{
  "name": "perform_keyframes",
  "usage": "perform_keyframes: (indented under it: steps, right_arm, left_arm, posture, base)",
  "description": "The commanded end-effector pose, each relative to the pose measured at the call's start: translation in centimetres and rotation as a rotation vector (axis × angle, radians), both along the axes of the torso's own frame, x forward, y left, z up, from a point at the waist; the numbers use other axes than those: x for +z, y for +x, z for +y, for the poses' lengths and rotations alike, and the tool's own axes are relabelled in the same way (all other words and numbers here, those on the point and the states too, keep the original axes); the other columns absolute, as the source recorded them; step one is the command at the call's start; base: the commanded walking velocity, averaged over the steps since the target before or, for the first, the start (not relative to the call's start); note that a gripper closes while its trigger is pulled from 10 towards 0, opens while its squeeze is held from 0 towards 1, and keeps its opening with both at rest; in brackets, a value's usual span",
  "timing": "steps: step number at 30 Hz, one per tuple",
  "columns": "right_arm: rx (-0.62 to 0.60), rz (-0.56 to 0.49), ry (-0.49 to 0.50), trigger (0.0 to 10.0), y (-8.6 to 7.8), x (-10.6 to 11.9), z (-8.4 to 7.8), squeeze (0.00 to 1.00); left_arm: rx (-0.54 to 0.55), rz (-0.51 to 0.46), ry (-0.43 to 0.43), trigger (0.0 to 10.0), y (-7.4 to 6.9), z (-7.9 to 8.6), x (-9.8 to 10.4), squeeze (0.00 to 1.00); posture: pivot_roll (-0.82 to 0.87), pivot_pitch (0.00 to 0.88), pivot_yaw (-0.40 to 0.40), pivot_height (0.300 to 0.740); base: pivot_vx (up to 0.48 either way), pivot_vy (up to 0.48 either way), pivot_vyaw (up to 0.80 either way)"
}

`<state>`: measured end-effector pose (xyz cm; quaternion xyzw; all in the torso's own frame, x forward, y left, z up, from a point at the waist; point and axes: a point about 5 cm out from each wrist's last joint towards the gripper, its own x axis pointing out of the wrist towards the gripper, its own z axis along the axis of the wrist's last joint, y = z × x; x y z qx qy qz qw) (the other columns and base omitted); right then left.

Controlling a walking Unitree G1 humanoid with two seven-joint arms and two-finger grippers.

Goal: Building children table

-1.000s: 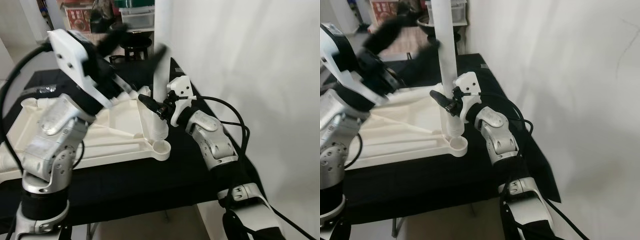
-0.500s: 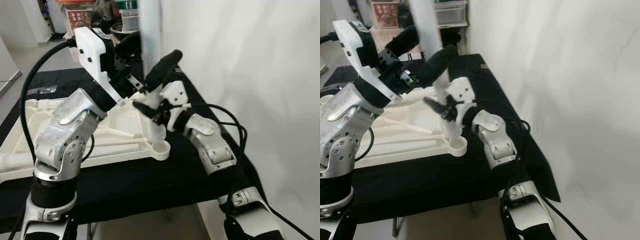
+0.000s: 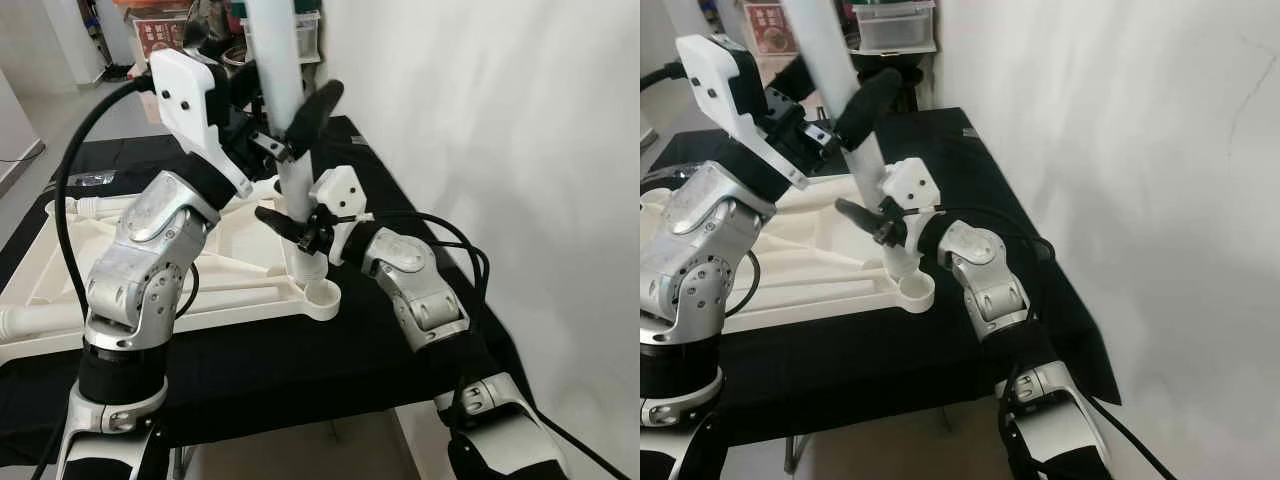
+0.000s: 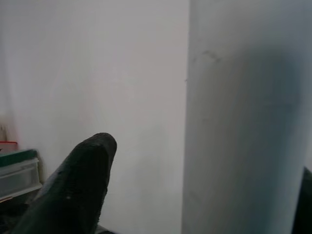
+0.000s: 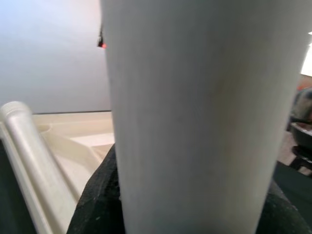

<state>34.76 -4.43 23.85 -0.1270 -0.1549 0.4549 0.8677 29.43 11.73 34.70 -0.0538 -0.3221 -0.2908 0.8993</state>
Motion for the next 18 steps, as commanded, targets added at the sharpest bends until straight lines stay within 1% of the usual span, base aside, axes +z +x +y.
perform_keyframes:
  steps: [1, 9, 16, 17, 18]
  right_arm:
    - [0.032, -0.033, -0.018, 10.0, -0.6, 0.0, 0.6, 0.0]
    - [-0.009, -0.013, -0.025, 10.0, -0.2, -0.5, 0.5, 0.0]
    - [-0.052, 0.015, -0.043, 10.0, 0.1, -1.1, 0.3, 0.0]
    - [-0.053, 0.029, -0.052, 10.0, 0.1, -1.4, 0.3, 0.41]
    - [-0.053, 0.039, -0.058, 10.0, 0.1, -1.6, 0.4, 0.41]
  left_arm:
    - [0.014, 0.009, -0.036, 0.0, 0.4, 0.3, 0.1, 0.0]
    - [-0.018, 0.008, -0.05, 0.0, 0.2, -0.2, -0.1, 0.0]
    - [-0.062, -0.006, -0.058, 0.0, 0.0, -0.7, 0.3, 0.0]
    - [-0.072, -0.008, -0.059, 0.0, -0.1, -0.8, 0.4, 0.0]
    - [-0.078, -0.01, -0.059, 0.0, -0.1, -0.9, 0.4, 0.0]
  posture:
    - [-0.11, 0.0, 0.025, 0.74]
    - [-0.11, 0.0, 0.024, 0.74]
    - [-0.11, 0.0, 0.025, 0.74]
    - [-0.11, 0.0, 0.028, 0.74]
    - [-0.11, 0.0, 0.028, 0.74]
  base:
    - [0.0, 0.0, 0.0]
    - [0.0, 0.0, 0.0]
    - [0.0, 0.0, 0.0]
    - [0.0, 0.0, 0.0]
    - [0.0, 0.0, 0.0]
